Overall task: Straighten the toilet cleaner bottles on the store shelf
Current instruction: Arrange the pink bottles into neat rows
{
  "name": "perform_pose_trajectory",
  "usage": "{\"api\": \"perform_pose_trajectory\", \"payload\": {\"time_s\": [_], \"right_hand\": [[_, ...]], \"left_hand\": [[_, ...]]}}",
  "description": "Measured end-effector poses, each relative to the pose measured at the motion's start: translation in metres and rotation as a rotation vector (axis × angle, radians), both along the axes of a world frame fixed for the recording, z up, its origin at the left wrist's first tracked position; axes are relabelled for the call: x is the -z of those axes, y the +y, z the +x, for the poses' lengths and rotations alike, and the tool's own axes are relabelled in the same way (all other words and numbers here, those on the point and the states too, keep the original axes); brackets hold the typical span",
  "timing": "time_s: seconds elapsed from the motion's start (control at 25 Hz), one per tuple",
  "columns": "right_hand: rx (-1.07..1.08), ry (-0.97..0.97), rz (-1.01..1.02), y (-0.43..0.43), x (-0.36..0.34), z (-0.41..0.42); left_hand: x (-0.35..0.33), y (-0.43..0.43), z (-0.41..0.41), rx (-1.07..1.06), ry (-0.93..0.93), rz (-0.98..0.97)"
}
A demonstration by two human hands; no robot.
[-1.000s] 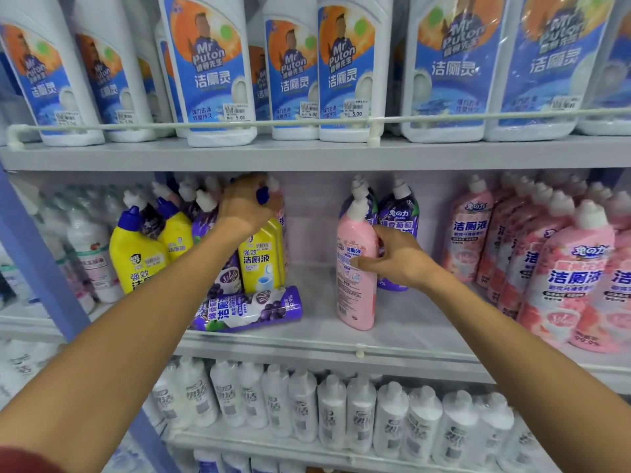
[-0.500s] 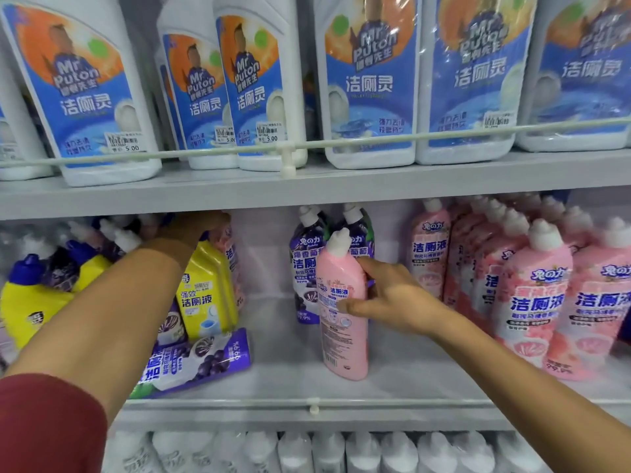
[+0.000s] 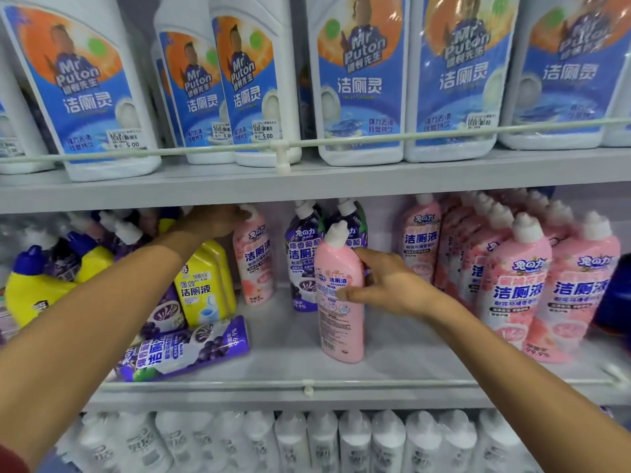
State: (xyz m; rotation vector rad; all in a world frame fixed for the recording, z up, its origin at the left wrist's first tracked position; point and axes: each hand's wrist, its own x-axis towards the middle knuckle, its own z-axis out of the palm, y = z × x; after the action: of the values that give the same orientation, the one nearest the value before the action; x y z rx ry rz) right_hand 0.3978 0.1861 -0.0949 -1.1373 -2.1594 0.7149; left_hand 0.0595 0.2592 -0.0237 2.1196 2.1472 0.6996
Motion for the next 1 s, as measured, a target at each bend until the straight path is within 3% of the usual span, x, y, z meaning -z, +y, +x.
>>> {"api": "perform_pose_trajectory", "payload": {"time_s": [0.16,0.24,0.4,0.72,0.8,0.88,1.0], "right_hand": [[0.001,-0.010,-0.068,-0.001,-0.005,0.015],[0.034,0.013,-0.077,-0.005,-0.006,0.015],[0.075,0.177,-0.088,-0.014,-0.007,0.002],[0.299,0.070,0.178,-0.029,-0.007,0.000],[0.265,0.138,0.115,-0.034,-0.002,0.007],[0.110,0.252,-0.093,-0.038,0.007,0.015],[0.083,0.286,-0.187,-0.036,0.030,0.022]], "left_hand": [[0.002,-0.026,0.012,0.149,-0.025,0.018],[0.004,-0.034,0.017,0.265,-0.127,0.015],[0.010,-0.048,0.020,0.368,-0.258,0.124],[0.029,-0.074,0.033,0.390,-0.632,0.158],[0.053,-0.084,0.032,0.339,-0.689,0.048],[0.086,-0.095,0.035,0.319,-0.730,-0.096],[0.120,-0.095,0.042,0.239,-0.796,-0.046]]}}
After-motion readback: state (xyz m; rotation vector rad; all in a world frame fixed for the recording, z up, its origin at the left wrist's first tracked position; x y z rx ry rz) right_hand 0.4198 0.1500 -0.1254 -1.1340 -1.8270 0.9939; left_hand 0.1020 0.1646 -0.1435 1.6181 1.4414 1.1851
